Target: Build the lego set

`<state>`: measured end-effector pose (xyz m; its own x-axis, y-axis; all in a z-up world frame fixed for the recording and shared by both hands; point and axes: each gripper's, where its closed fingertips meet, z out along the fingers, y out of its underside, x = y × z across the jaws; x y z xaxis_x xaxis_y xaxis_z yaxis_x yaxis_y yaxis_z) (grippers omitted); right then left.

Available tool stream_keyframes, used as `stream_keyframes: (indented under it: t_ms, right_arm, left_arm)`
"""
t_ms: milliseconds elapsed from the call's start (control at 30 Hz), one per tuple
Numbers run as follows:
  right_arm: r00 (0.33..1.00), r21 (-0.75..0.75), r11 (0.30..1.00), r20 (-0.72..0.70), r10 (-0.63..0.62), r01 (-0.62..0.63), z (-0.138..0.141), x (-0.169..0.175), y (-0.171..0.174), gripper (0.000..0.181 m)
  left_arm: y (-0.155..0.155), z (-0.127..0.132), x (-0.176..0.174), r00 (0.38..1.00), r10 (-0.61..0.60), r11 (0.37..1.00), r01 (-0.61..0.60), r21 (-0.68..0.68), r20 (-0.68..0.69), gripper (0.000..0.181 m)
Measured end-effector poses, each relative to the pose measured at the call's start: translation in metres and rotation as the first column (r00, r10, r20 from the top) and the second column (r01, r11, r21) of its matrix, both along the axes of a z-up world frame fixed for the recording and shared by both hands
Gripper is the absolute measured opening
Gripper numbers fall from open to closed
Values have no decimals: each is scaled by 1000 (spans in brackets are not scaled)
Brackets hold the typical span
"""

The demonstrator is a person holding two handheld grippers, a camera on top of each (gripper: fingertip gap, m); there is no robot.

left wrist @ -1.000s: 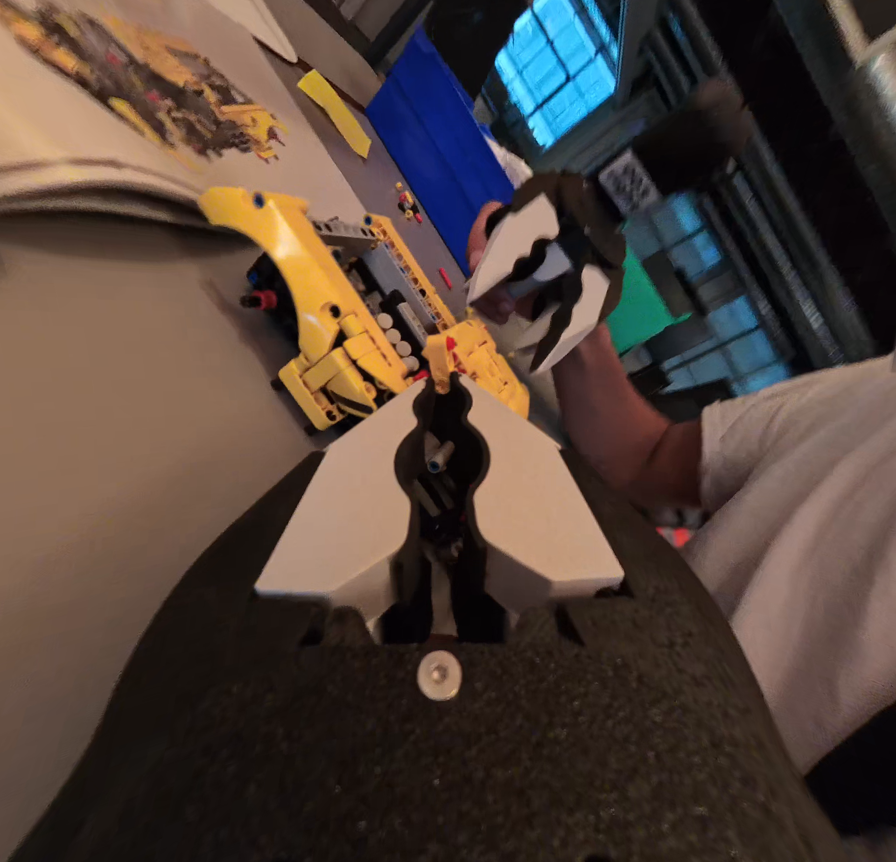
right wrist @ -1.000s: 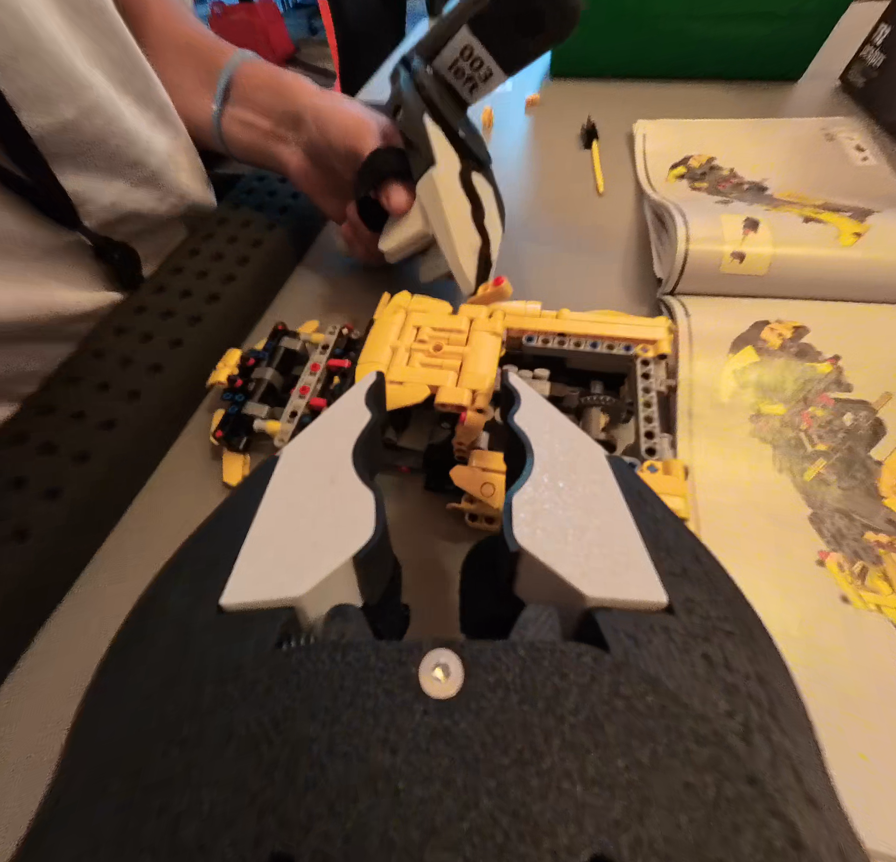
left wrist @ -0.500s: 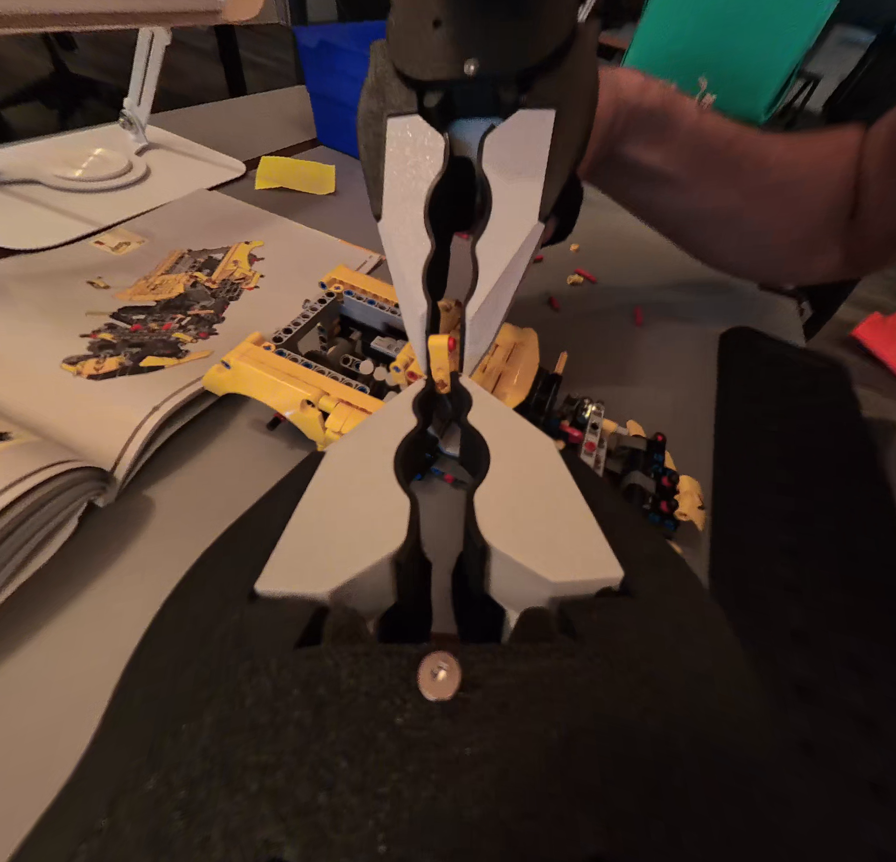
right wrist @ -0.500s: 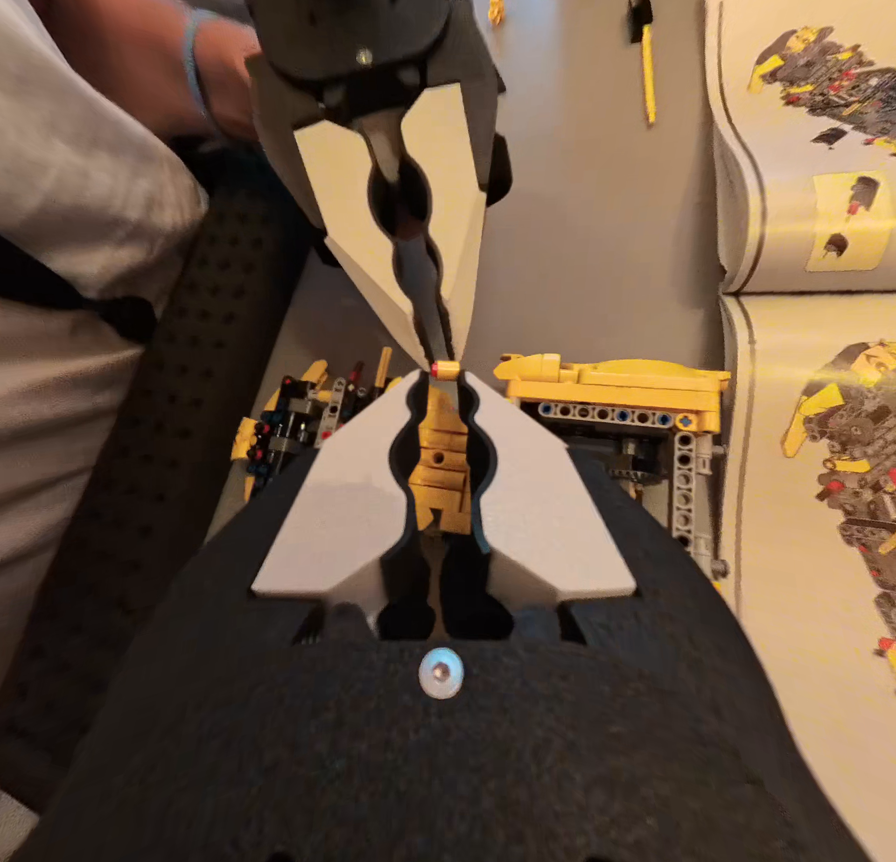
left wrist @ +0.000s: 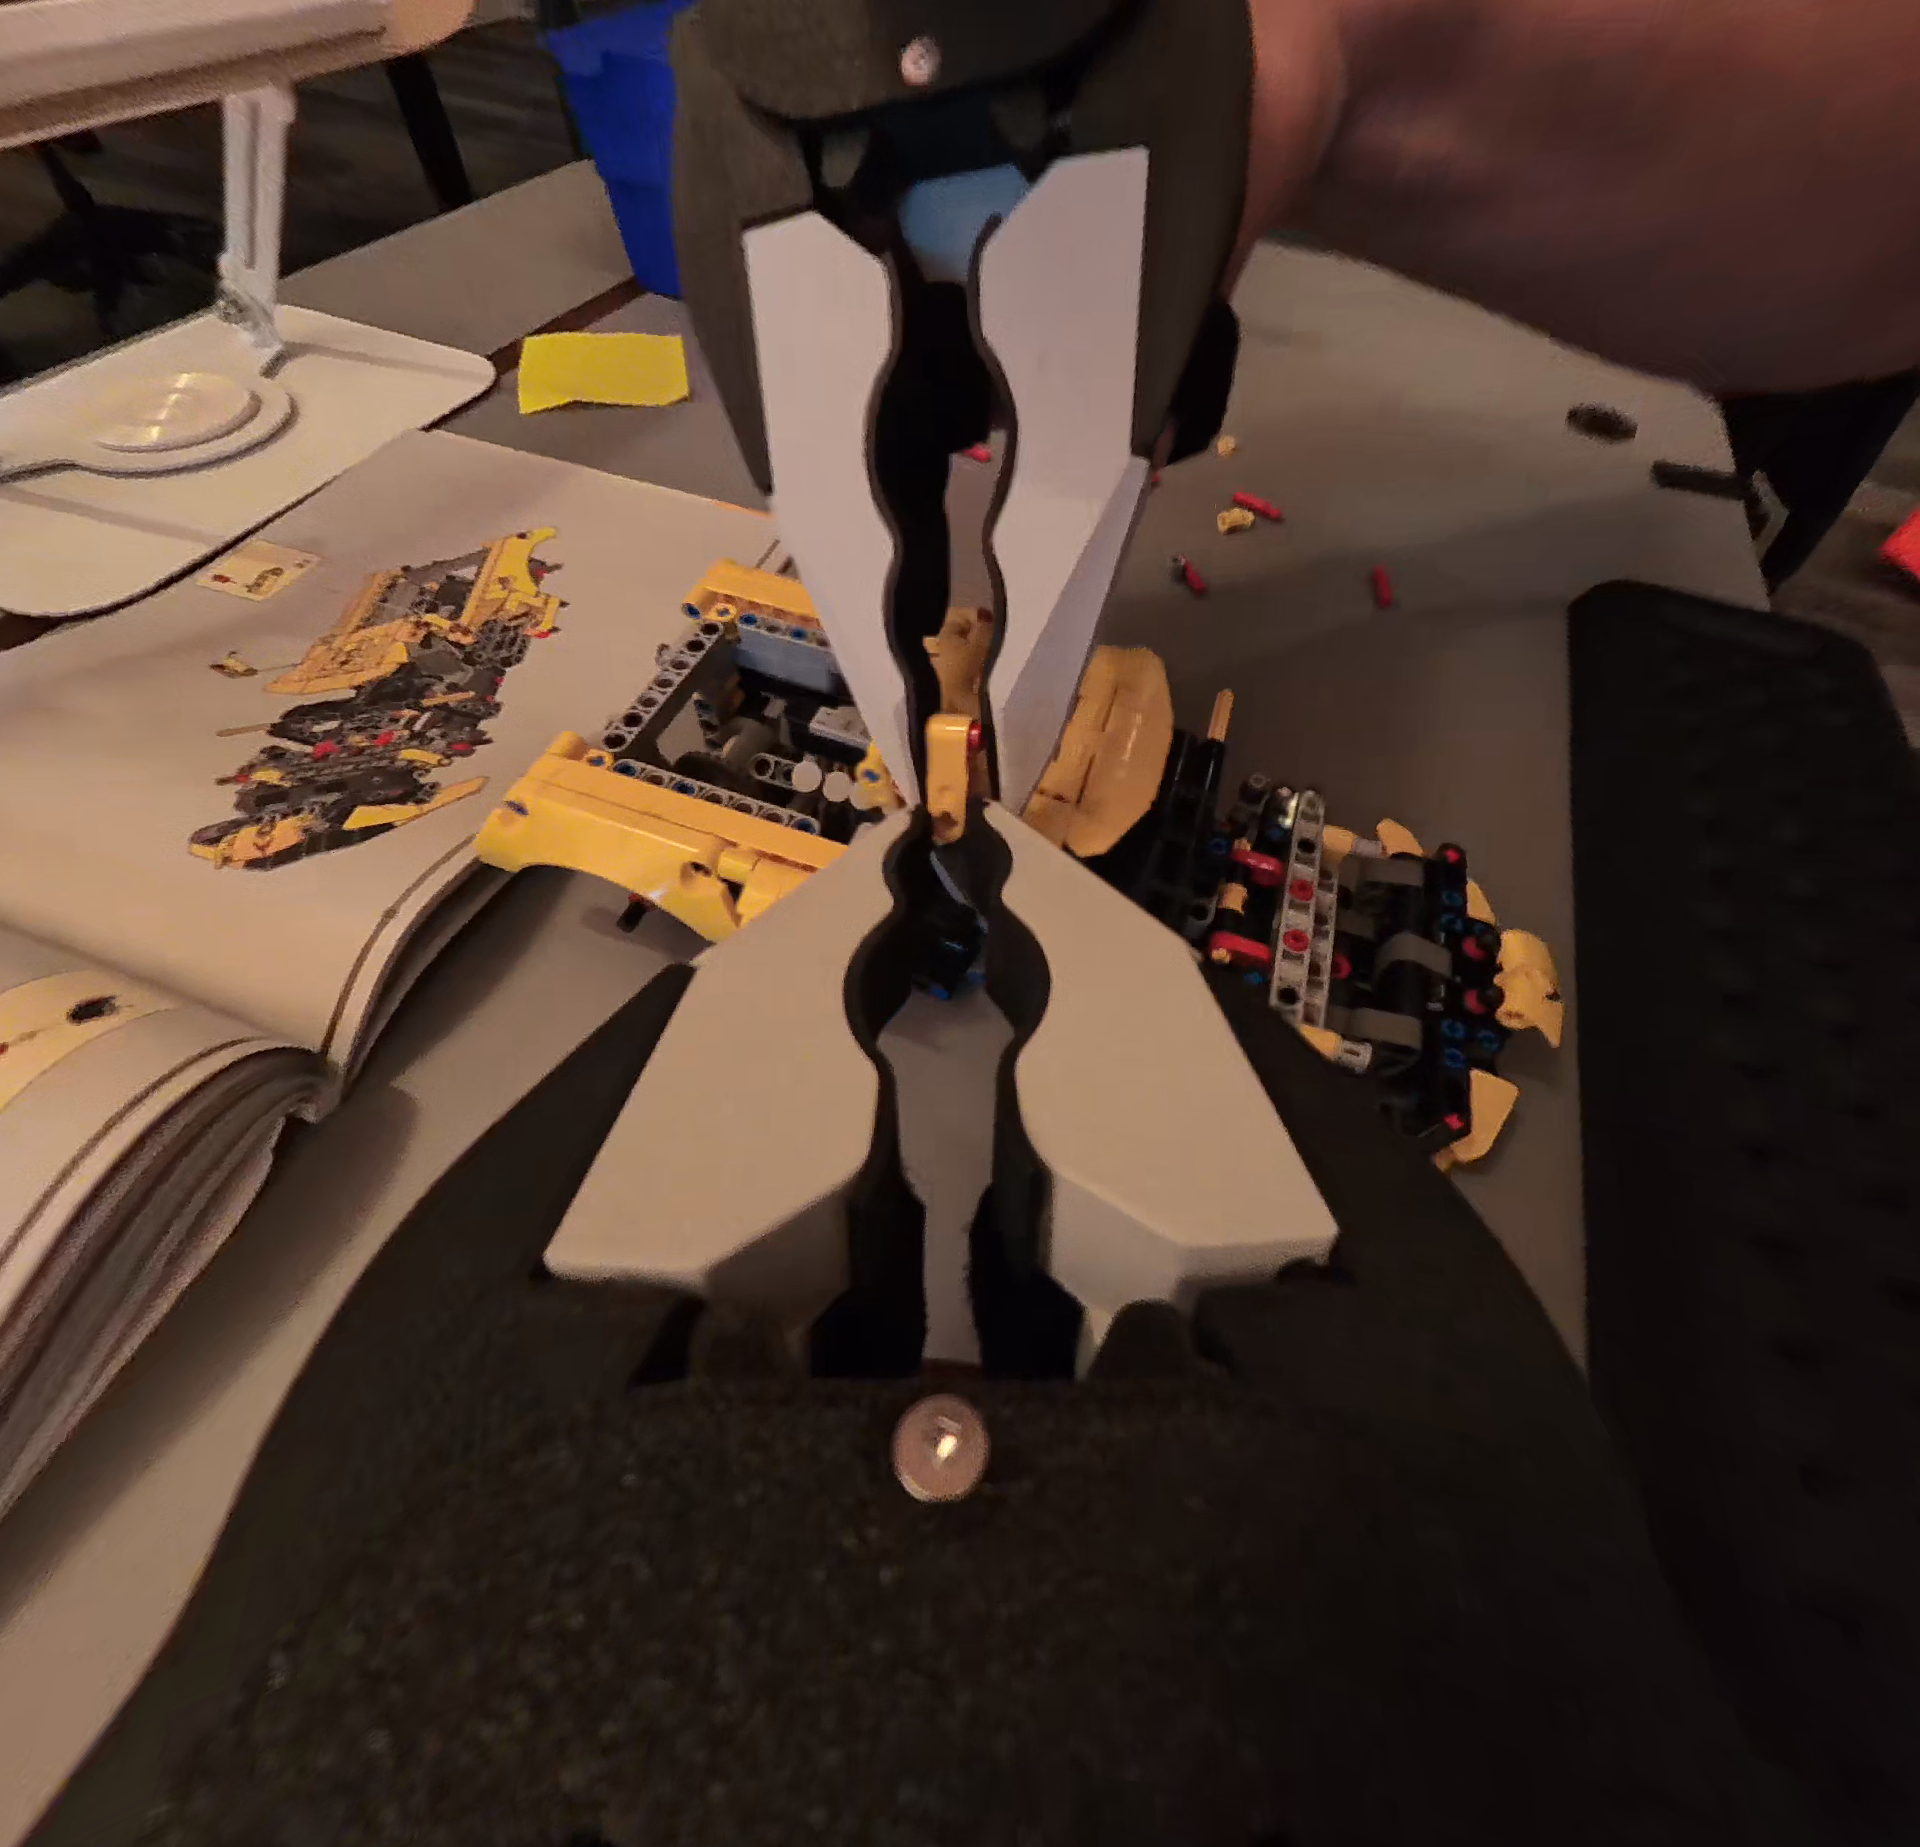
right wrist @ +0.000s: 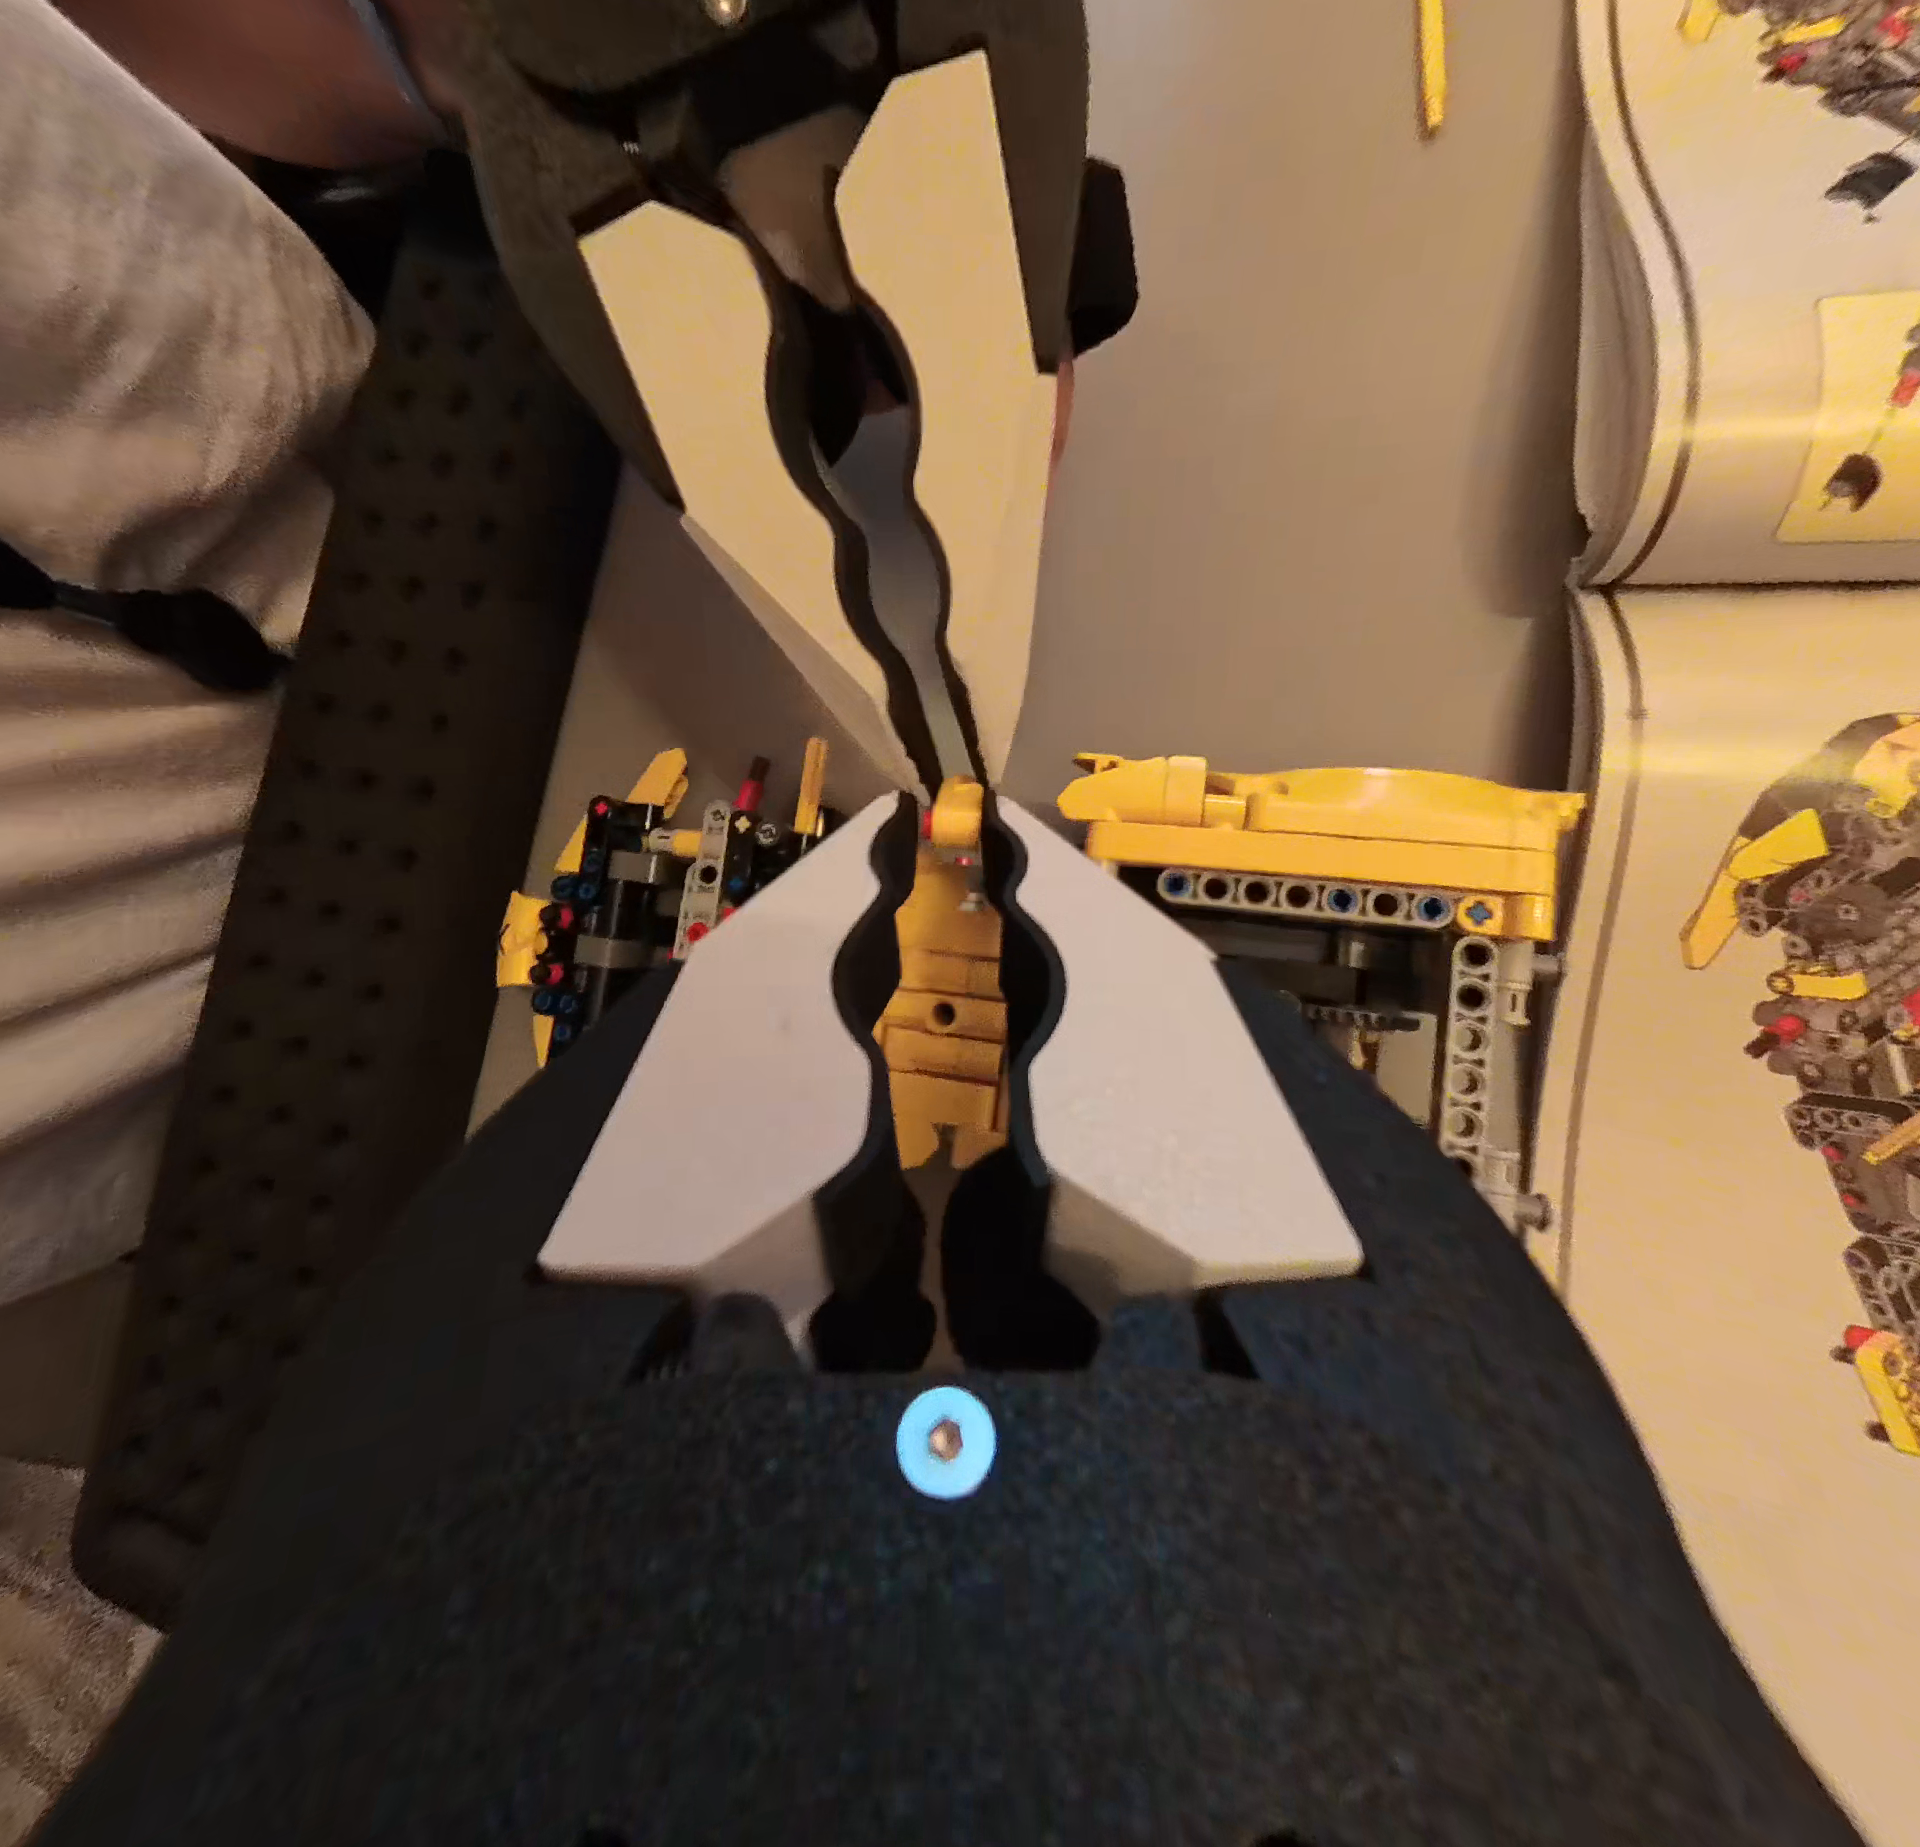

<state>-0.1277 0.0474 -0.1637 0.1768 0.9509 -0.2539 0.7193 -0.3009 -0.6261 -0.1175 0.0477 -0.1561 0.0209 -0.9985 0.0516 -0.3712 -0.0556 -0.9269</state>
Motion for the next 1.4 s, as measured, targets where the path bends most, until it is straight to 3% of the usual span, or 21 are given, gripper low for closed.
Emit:
stream_keyframes:
  t_ms: [67, 167, 267, 433, 600, 833, 1400]
  right_arm:
    - [999, 25, 999, 33, -40, 39, 1, 2, 8, 9]
    - [983, 93, 993, 157, -92, 78, -2, 13, 21, 8]
    - [951, 141, 989, 300, -73, 32, -5, 15, 22, 8]
    - [886, 69, 997, 463, -16, -18, -12, 12, 17, 8]
    - [853, -43, 998, 522, -11, 39, -22, 14, 13, 9]
    - [792, -86, 995, 610, 16, 46, -22, 16, 13, 8]
    - [774, -109, 994, 630, 64, 6, -26, 19, 13, 8]
  left_arm:
    - [7, 0, -4, 999, 48, 996, -47, -76, 14, 5]
    - [8, -11, -13, 994, 109, 979, -110, -170, -16, 25]
    - [9, -15, -14, 986, 166, 952, -156, -263, 16, 26]
    - [19, -8, -11, 982, 183, 982, -181, -44, 37, 20]
    - [11, -21, -6, 990, 139, 990, -140, -29, -20, 17]
    - [3, -20, 4, 996, 92, 993, -91, -69, 15, 17]
    - [2, -22, 8, 998, 68, 989, -67, -131, 6, 19]
